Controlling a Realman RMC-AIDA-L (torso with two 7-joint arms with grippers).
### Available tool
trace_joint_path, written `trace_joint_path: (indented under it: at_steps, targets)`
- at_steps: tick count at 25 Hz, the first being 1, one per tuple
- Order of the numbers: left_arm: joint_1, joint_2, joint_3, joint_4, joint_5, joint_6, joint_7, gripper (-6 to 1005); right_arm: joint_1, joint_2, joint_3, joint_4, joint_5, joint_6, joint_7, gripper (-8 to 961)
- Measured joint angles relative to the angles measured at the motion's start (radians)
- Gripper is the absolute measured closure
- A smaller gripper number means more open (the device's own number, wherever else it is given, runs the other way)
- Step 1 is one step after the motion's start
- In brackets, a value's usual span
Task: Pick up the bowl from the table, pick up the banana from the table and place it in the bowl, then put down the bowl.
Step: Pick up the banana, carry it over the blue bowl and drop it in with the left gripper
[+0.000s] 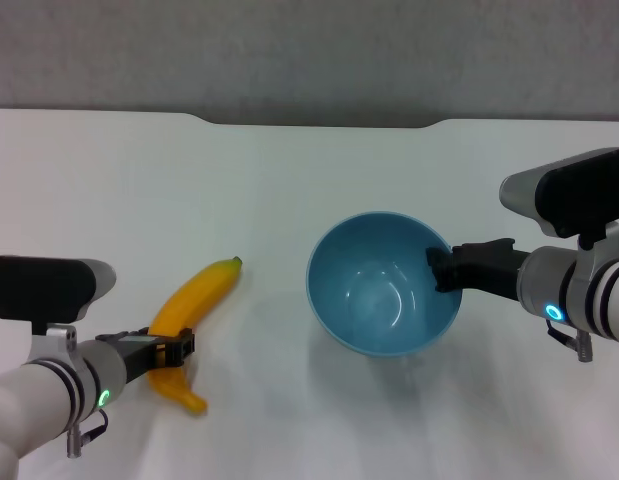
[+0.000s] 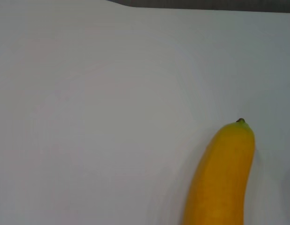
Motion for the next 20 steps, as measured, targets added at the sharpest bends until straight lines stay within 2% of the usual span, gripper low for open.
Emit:
trace_joint_path:
  at_steps: [3,4,9,13,17,20]
  targets:
    - [0.017,0.003,-0.007,-0.040,0.000,0.004,0.000,471,-0.001,0.000,0.000,-0.002,0.001,0.000,0.000,914]
    - [0.017,0.003,-0.007,-0.040,0.000,0.004,0.000,471,-0.002,0.000,0.000,-0.003,0.002,0.000,0.000,914]
    - [0.121,0.010,-0.059,-0.239,0.007,0.012,0.013,471,-0.011,0.000,0.000,-0.007,0.003,0.000,0.001,914]
    - [0.190,0.012,-0.067,-0.385,0.003,0.020,0.016,471,-0.011,0.000,-0.002,-0.022,0.014,0.000,0.005,914]
    - [0.222,0.013,-0.037,-0.508,-0.001,0.049,0.025,471,-0.005,0.000,-0.021,-0.051,0.073,-0.011,-0.001,914]
    - [0.223,0.012,-0.024,-0.553,-0.006,0.052,0.029,472,0.011,0.000,-0.045,-0.069,0.106,-0.028,-0.007,914]
